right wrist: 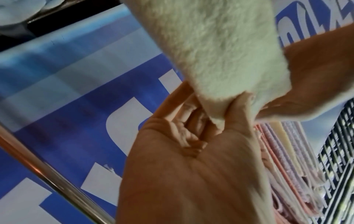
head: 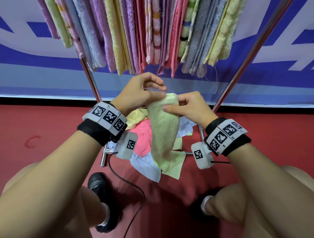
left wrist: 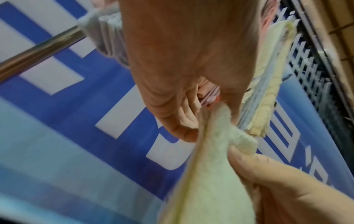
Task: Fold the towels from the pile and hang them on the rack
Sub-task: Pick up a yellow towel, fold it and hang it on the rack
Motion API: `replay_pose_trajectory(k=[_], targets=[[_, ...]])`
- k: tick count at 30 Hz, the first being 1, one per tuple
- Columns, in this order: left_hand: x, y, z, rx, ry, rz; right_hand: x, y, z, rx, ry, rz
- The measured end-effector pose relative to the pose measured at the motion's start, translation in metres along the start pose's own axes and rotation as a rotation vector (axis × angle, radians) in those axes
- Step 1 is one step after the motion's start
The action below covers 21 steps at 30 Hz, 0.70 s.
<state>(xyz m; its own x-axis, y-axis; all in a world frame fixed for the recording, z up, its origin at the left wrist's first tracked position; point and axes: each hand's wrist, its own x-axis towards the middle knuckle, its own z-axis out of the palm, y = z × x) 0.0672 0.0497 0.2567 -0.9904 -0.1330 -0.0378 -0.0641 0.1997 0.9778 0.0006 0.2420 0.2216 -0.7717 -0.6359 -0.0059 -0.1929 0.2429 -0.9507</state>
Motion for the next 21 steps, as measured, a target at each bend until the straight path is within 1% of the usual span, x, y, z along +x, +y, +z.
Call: replay_pose_trajectory(k=[1,2,3,4,5,7,9,11,14,17,19,20,21], targets=[[-0.002,-0.001,0.001,-0.049,0.017,-0.034,-0.001,0.000,0.000,0.004,0.046,-0.030],[-0.003,-0.003,0.003,-0.081,-0.012,-0.071,-0.002,-0.001,0.000,0.006,0.083,-0.054],[-0.004,-0.005,0.004,-0.068,-0.076,-0.095,-0.003,-0.002,0.000,0.008,0.108,-0.070],[-0.005,-0.007,0.006,-0.001,-0.129,-0.097,-0.003,-0.002,0.000,0.007,0.130,-0.081],[-0.004,-0.008,0.006,0.080,-0.144,-0.085,-0.003,-0.002,0.001,0.007,0.149,-0.083],[-0.003,-0.010,0.004,0.180,-0.085,-0.049,-0.004,-0.002,0.000,0.006,0.176,-0.088],[-0.003,-0.009,0.001,0.178,-0.047,-0.013,-0.004,-0.002,-0.002,-0.022,0.188,-0.120],[-0.004,-0.009,-0.003,0.151,-0.038,0.010,-0.005,-0.005,-0.005,-0.029,0.191,-0.154],[-0.005,-0.007,-0.003,0.141,-0.018,0.055,-0.006,-0.009,-0.007,0.088,0.168,-0.115],[-0.005,-0.005,-0.003,-0.003,0.042,0.066,-0.003,-0.008,-0.002,0.209,0.206,-0.111],[-0.003,-0.006,0.003,-0.181,0.066,0.039,-0.001,-0.011,-0.003,0.281,0.260,-0.112],[-0.004,-0.008,0.007,-0.267,0.033,0.012,-0.001,-0.012,-0.002,0.311,0.281,-0.109],[-0.005,-0.010,0.012,-0.332,-0.036,-0.023,-0.001,-0.013,-0.001,0.332,0.304,-0.105]])
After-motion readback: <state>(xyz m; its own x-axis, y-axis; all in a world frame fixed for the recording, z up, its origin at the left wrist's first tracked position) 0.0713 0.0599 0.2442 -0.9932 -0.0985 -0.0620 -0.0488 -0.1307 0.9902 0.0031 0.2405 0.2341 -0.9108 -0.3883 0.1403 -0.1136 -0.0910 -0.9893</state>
